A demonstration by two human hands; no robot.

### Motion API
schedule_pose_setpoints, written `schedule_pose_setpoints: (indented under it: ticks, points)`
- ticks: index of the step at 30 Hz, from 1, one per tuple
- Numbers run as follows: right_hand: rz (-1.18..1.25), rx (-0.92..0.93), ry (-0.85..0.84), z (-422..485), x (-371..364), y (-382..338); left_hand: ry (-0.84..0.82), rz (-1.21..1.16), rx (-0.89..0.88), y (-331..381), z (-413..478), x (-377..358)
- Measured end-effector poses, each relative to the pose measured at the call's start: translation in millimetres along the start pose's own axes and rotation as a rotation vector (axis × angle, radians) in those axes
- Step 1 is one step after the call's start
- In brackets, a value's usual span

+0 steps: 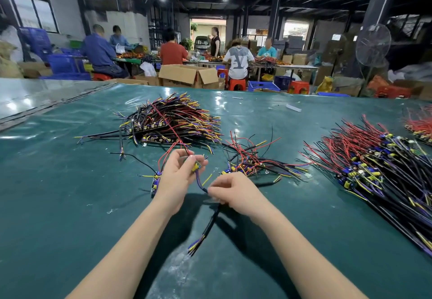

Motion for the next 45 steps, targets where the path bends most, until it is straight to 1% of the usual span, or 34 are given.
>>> schedule_pose_setpoints:
  ticks: [2, 3, 5, 6, 8, 9, 10, 12, 13, 14, 16, 18, 20, 21, 23, 24, 26, 28, 31, 33, 35, 36, 37, 39, 42, 45]
  points:
    - [-0.155, 0.103, 0.179, 0, 2, 1, -0.019, -0.061, 0.038, -3, 0, -1]
    - [-0.243, 0.166, 0.226, 0, 2, 3, -0.03, -0.097, 0.061, -4, -1, -2]
    - [-0.309, 0.245, 0.203, 0, 1, 5, -0.038, -0.145, 0.092, -4, -2, -2]
    - [-0.304, 0.263, 0.176, -1, 0, 5, -0.037, -0.15, 0.104, -4, -3, -2]
    - [-0.294, 0.272, 0.151, -1, -3, 6, -0.042, -0.104, 0.109, -5, -3, -2]
    - [-0.316, 0.283, 0.146, -2, -3, 6, -0.05, -0.034, 0.092, -5, -4, -1]
    - [-0.357, 0.304, 0.135, -1, -4, 7, -0.054, 0.093, 0.057, -6, -3, 1]
    - [-0.453, 0.366, 0.086, -1, -4, 8, -0.066, 0.405, -0.018, -7, -2, 6]
    - [-0.477, 0.393, 0.068, -1, -4, 8, -0.061, 0.476, -0.022, -6, -2, 7]
    - [-0.483, 0.415, 0.065, -1, -4, 7, -0.043, 0.48, -0.008, -5, -1, 9]
    - [-0.469, 0.445, 0.104, -1, -2, 6, -0.003, 0.367, 0.064, -3, 0, 11]
    - [-0.458, 0.459, 0.192, -1, -1, 6, 0.014, 0.217, 0.161, 0, 1, 11]
    - [-0.452, 0.417, 0.291, 1, 2, 8, 0.01, 0.099, 0.225, 3, -1, 8]
    - [-0.444, 0.377, 0.33, 2, 5, 9, 0.005, 0.067, 0.223, 4, -3, 4]
    - [-0.382, 0.286, 0.366, 5, 8, 10, -0.01, 0.055, 0.161, 6, -6, -2]
    - [-0.333, 0.249, 0.351, 7, 9, 10, -0.016, 0.056, 0.127, 7, -8, -4]
    - [-0.231, 0.202, 0.263, 12, 10, 10, -0.011, 0.05, 0.089, 9, -8, -4]
    - [-0.066, 0.141, 0.133, 14, 13, 8, -0.005, 0.047, 0.091, 10, -7, -2]
    - [0.188, -0.004, -0.022, 10, 23, 11, -0.066, 0.078, 0.174, 9, -3, 2]
    - [0.235, -0.053, -0.121, 6, 28, 14, -0.187, 0.219, 0.224, 6, -2, 5]
    - [0.241, -0.05, -0.193, 2, 28, 13, -0.312, 0.425, 0.213, 2, -2, 9]
    - [0.252, -0.043, -0.207, 2, 28, 11, -0.347, 0.488, 0.203, 2, -3, 10]
    - [0.267, -0.035, -0.202, 1, 27, 10, -0.359, 0.506, 0.201, 2, -3, 11]
    - [0.33, -0.033, -0.144, 2, 25, 9, -0.342, 0.452, 0.222, 6, -4, 12]
    - [0.509, -0.034, -0.018, 4, 25, 10, -0.316, 0.291, 0.305, 14, -3, 12]
    - [0.538, -0.013, 0.053, 5, 23, 11, -0.271, 0.131, 0.388, 12, -6, 7]
Point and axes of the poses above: each hand's wrist, its own z-axis towards the middle knuckle, its own x-axis out of the back of the hand, y = z × x, the point moved 1 cm from there along z, towards the middle knuckle, and after that the axes turned 13 degrees about y, right-handed, at the moved point
